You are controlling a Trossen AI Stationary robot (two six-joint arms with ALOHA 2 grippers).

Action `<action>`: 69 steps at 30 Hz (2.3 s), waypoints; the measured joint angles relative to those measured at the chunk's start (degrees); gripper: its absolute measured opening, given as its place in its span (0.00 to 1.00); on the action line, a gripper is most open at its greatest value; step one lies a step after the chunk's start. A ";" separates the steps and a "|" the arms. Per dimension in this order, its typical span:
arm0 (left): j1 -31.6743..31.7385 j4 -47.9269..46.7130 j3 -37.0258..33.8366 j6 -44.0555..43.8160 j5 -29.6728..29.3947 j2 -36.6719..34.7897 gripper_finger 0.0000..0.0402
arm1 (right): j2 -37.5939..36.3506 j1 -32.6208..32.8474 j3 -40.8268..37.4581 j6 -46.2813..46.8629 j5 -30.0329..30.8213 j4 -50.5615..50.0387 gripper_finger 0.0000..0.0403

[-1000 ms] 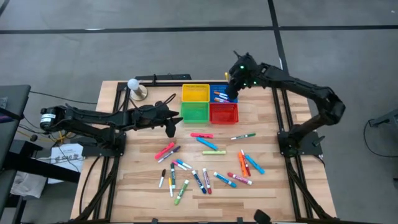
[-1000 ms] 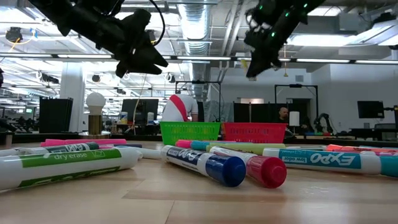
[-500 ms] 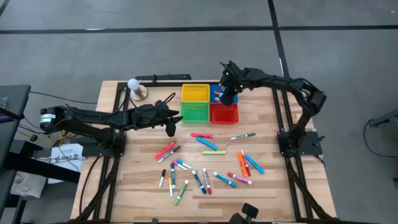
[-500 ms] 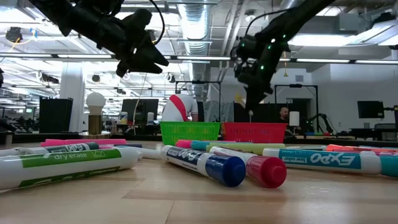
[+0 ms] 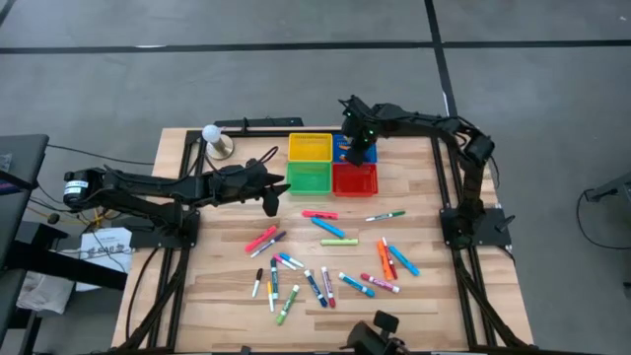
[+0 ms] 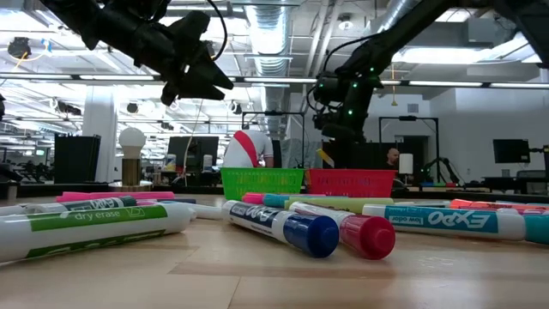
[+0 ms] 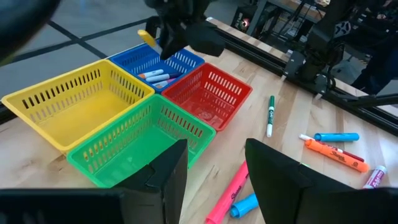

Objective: Pick & Place Markers
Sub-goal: Put the top small yellow highlighter pen into the blue bin

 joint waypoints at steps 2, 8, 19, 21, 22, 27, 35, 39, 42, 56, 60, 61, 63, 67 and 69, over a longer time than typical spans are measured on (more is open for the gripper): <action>0.00 0.00 0.00 0.00 0.00 0.00 0.40 | 1.41 0.01 1.51 -1.44 0.70 -1.55 0.10; 0.00 0.30 0.02 -0.02 0.00 0.00 0.40 | 4.48 -0.03 4.54 -4.25 1.55 -4.75 0.10; 0.00 0.44 0.02 -0.02 0.00 0.00 0.40 | 4.77 -0.73 5.12 -9.99 3.61 -6.85 0.11; 0.00 0.59 0.02 -0.02 0.00 0.00 0.40 | 4.77 -0.45 5.12 -10.05 3.61 -6.82 0.11; 0.00 0.72 0.02 -0.02 0.00 0.00 0.40 | 4.77 -0.29 5.12 -10.11 3.58 -6.81 0.11; 0.00 0.85 0.02 -0.02 0.00 0.00 0.40 | 4.77 0.50 5.08 -11.25 3.34 -7.05 0.11; -0.02 1.72 0.02 0.00 0.00 0.02 0.40 | 4.75 0.83 4.58 -11.67 2.23 -6.42 0.11; -0.01 1.85 0.02 0.00 0.00 0.02 0.40 | 4.75 0.81 3.30 -11.71 2.12 -6.14 0.11; -0.01 1.96 0.02 0.00 0.00 0.02 0.40 | 4.75 0.81 2.07 -11.70 2.06 -5.44 0.11; -0.02 2.52 0.02 0.02 0.00 0.02 0.40 | 4.72 0.81 0.05 -11.65 3.43 -3.94 0.11; -0.01 2.66 0.02 0.02 0.00 0.02 0.40 | 4.72 0.81 0.05 -11.65 3.43 -3.97 0.11; -0.02 2.75 0.02 0.02 0.00 0.02 0.40 | 4.71 0.81 0.07 -11.65 3.43 -3.96 0.11; -0.01 2.78 0.02 0.02 0.00 0.02 0.40 | 4.71 0.81 0.07 -11.65 3.42 -3.99 0.11; -0.01 2.99 0.02 0.02 0.00 0.02 0.40 | 4.71 0.81 0.07 -11.65 3.41 -3.98 0.12; -0.01 2.98 0.02 0.02 0.01 0.02 0.40 | 4.71 0.81 0.07 -11.65 3.41 -3.98 0.13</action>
